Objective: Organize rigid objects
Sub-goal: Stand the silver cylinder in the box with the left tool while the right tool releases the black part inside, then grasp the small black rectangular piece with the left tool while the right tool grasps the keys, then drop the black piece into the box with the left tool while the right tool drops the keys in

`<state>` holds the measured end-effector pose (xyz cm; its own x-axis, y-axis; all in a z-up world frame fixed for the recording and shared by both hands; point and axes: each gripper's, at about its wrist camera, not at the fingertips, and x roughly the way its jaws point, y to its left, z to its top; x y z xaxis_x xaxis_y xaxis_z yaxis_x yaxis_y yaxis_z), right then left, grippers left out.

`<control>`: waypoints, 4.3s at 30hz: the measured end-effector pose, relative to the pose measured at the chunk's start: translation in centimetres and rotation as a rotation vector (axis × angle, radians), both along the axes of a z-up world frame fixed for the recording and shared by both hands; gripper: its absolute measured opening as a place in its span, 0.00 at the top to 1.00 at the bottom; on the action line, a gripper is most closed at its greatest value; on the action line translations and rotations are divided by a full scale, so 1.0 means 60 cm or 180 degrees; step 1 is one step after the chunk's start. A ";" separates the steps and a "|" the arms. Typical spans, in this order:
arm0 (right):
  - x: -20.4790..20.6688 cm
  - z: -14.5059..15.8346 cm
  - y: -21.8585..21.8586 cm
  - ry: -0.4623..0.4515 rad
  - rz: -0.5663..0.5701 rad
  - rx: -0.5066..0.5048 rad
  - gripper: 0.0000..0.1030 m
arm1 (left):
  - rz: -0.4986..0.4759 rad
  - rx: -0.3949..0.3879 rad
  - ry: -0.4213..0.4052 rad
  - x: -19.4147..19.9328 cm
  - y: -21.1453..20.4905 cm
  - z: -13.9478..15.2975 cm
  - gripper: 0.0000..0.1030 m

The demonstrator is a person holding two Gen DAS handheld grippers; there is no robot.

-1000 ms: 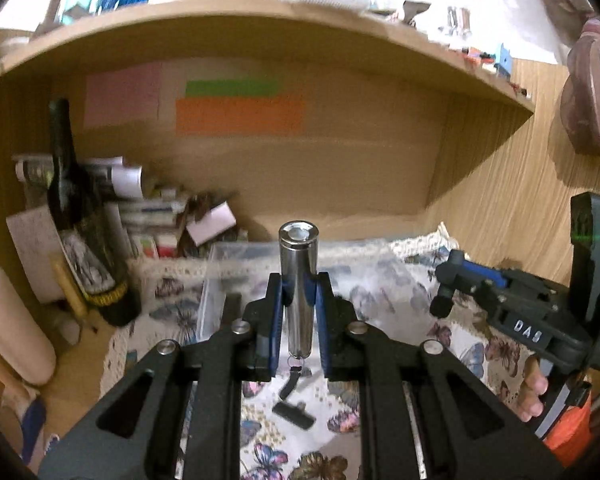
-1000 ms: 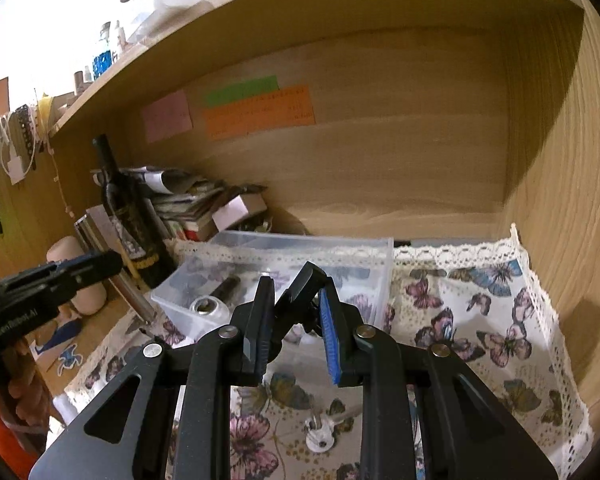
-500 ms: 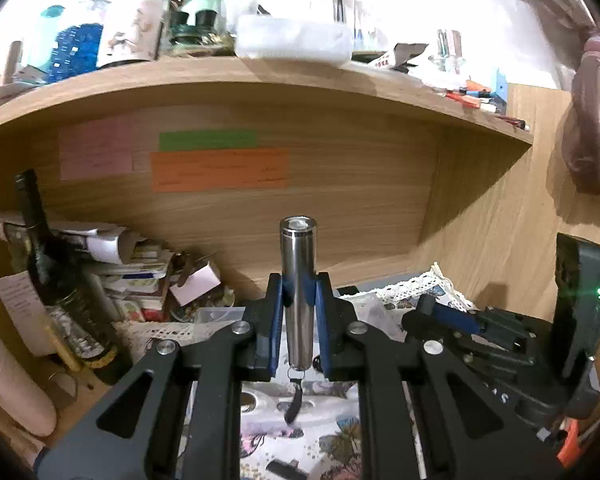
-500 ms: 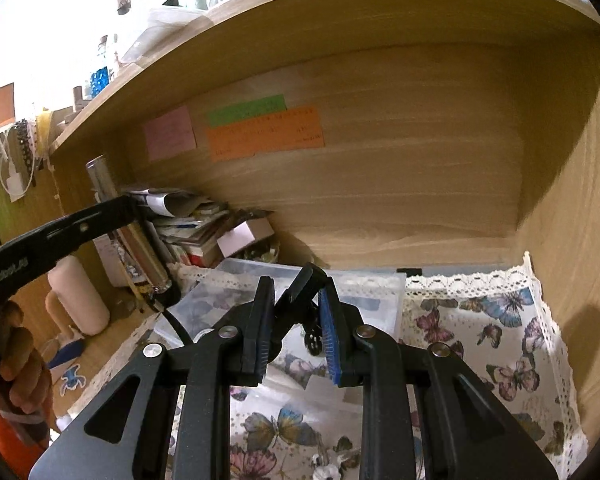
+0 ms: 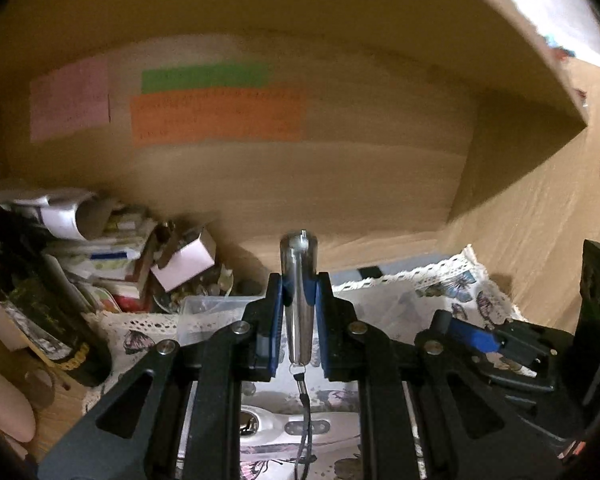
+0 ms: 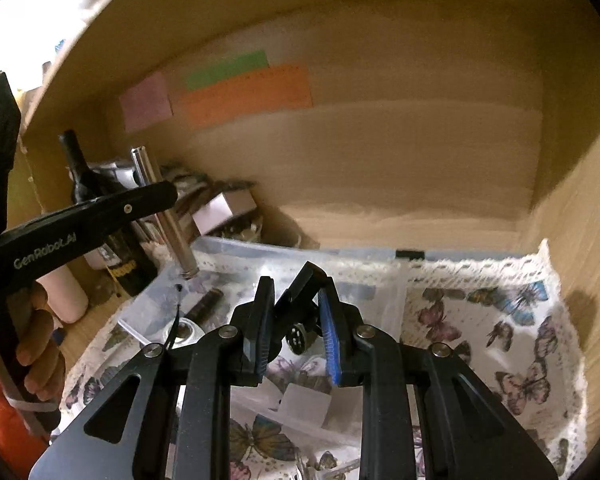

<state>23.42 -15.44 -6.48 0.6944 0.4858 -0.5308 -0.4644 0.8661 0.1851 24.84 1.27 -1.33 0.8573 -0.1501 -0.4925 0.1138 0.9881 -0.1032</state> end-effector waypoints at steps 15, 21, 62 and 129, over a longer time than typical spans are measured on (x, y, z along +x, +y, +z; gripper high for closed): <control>0.027 -0.049 0.038 0.0317 0.0209 -0.0214 0.80 | -0.0070 -0.0010 0.0514 0.042 -0.007 -0.076 0.86; 0.035 -0.058 0.043 0.0366 0.0181 -0.0286 0.80 | 0.0047 -0.0014 0.0649 0.059 0.003 -0.087 0.78; -0.124 0.028 -0.034 -0.0348 -0.0385 -0.0316 0.11 | 0.0261 0.0338 0.0246 -0.203 0.020 -0.064 0.02; -0.153 -0.016 -0.023 -0.0005 -0.0046 -0.0338 0.79 | 0.0034 0.0055 0.0734 -0.179 0.027 -0.139 0.59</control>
<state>14.21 -16.83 -7.45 0.7018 0.4167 -0.5778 -0.4519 0.8874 0.0912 14.13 2.91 -9.69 0.7232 -0.1314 -0.6780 0.0787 0.9910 -0.1082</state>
